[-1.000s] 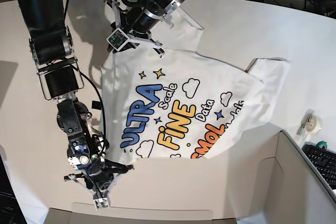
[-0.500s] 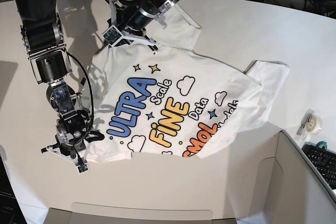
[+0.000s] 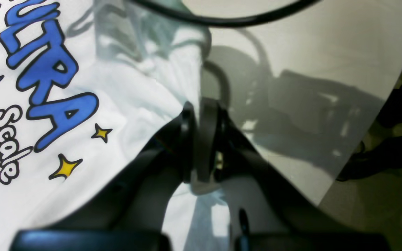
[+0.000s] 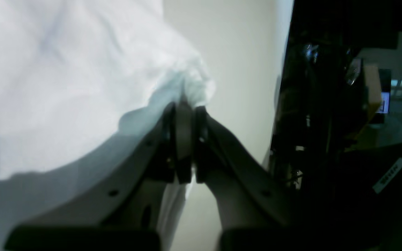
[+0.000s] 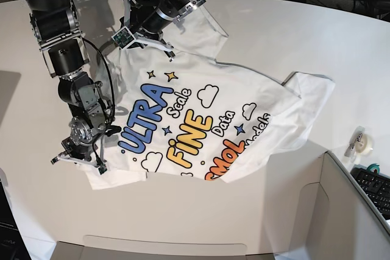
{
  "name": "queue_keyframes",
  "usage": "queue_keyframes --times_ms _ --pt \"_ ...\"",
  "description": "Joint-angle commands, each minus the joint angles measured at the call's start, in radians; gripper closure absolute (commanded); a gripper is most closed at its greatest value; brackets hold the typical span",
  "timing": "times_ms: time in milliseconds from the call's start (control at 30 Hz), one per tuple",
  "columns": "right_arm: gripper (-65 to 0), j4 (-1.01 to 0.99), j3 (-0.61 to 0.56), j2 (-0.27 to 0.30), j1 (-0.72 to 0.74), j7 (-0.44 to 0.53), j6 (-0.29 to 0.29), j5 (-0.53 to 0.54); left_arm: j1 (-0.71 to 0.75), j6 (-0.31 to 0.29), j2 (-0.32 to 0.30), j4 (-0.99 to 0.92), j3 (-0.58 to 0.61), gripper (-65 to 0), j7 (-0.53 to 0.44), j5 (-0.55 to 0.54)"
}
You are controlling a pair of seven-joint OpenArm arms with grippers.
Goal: Layout the t-shirt on the table in an organized manner, then fold the t-shirt properly
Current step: 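Release the shirt and raise both grippers above the collar edge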
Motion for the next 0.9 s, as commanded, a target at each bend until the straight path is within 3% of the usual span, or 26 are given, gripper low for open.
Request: queue_keyframes --times_ms 0,200,300,500,567,733,867 --pt "0.0 0.022 0.008 0.012 0.031 0.016 -0.019 -0.026 0.000 0.003 0.018 0.016 0.007 -0.4 -0.023 0.013" --pt "0.0 0.024 0.008 0.052 0.017 0.016 -0.019 -0.021 0.000 0.003 0.018 0.016 0.007 -1.3 -0.023 0.013" --pt "0.0 0.025 0.008 0.060 0.017 0.016 -0.019 -0.021 0.000 0.003 0.018 0.016 0.007 -6.4 -0.023 0.013" --pt "-21.1 0.025 0.008 0.055 0.019 0.016 -0.019 -0.027 0.000 0.006 0.018 0.020 0.005 -24.7 -0.023 0.013" --pt "-26.5 0.027 0.008 0.054 0.024 0.017 -0.019 -0.027 0.000 0.006 0.018 0.025 0.005 -27.8 -0.020 0.018" --pt "-28.5 0.110 0.011 0.061 0.030 0.016 -0.020 -0.027 0.000 0.007 0.015 0.102 0.000 -27.7 0.012 0.021" --pt "-28.5 0.234 0.171 0.057 0.014 0.009 -0.017 -0.022 0.000 0.009 0.010 0.137 -0.007 -27.7 0.015 0.026"
